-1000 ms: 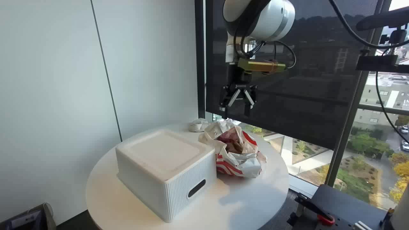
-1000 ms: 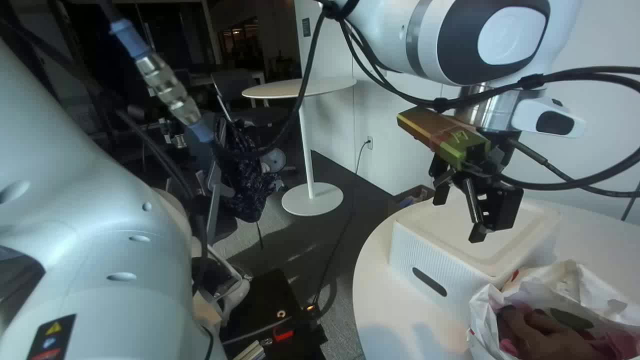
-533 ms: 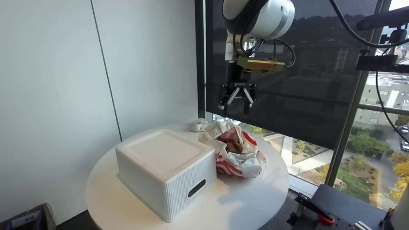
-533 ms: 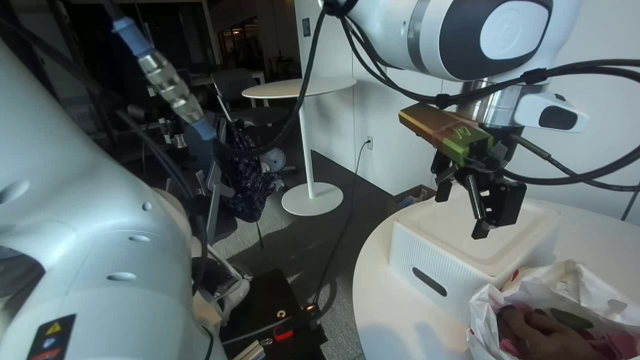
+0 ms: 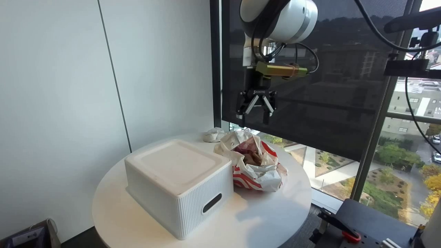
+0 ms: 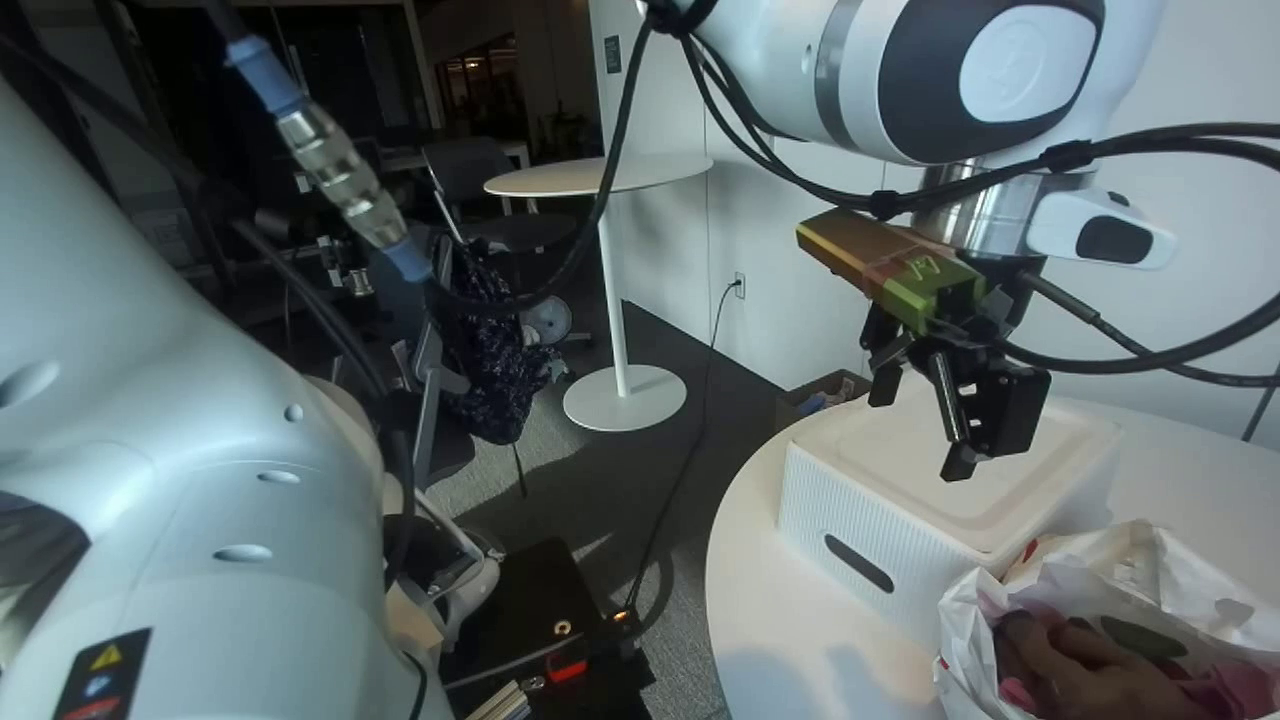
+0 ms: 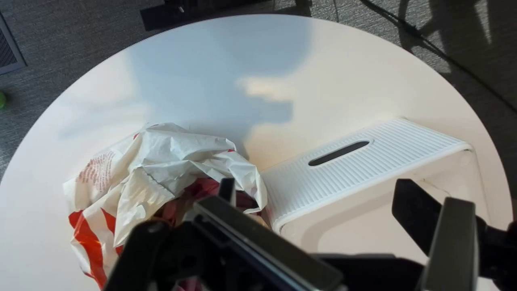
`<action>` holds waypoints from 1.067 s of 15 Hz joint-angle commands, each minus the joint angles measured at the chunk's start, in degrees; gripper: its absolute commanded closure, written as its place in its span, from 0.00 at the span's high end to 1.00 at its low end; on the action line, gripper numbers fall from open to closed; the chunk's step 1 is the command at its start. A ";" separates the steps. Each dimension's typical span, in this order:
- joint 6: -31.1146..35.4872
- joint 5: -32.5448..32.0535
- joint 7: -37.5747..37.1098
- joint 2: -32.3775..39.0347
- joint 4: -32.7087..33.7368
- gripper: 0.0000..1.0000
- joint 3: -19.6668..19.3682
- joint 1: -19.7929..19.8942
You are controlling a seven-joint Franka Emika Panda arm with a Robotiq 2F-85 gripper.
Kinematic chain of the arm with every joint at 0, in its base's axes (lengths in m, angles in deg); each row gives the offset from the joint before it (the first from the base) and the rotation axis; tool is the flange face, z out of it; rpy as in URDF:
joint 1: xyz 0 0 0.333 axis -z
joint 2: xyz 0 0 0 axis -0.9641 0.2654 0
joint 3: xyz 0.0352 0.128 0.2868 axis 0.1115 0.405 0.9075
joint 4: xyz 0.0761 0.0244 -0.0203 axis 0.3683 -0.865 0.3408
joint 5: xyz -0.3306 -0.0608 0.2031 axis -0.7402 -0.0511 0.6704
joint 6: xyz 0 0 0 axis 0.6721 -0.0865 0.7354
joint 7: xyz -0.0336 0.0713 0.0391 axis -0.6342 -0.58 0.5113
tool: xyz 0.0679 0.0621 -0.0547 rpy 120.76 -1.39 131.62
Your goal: Put the items in the plastic bag on the white basket
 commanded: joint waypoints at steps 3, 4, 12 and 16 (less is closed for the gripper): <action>5.36 -0.66 -3.95 8.12 0.46 1.00 -1.39 2.77; 7.19 -1.27 -4.99 9.95 0.58 1.00 -1.86 3.49; 28.31 -9.86 -15.77 27.65 3.36 1.00 -5.63 4.03; 41.05 -20.56 -26.40 35.46 7.04 1.00 -11.79 -1.42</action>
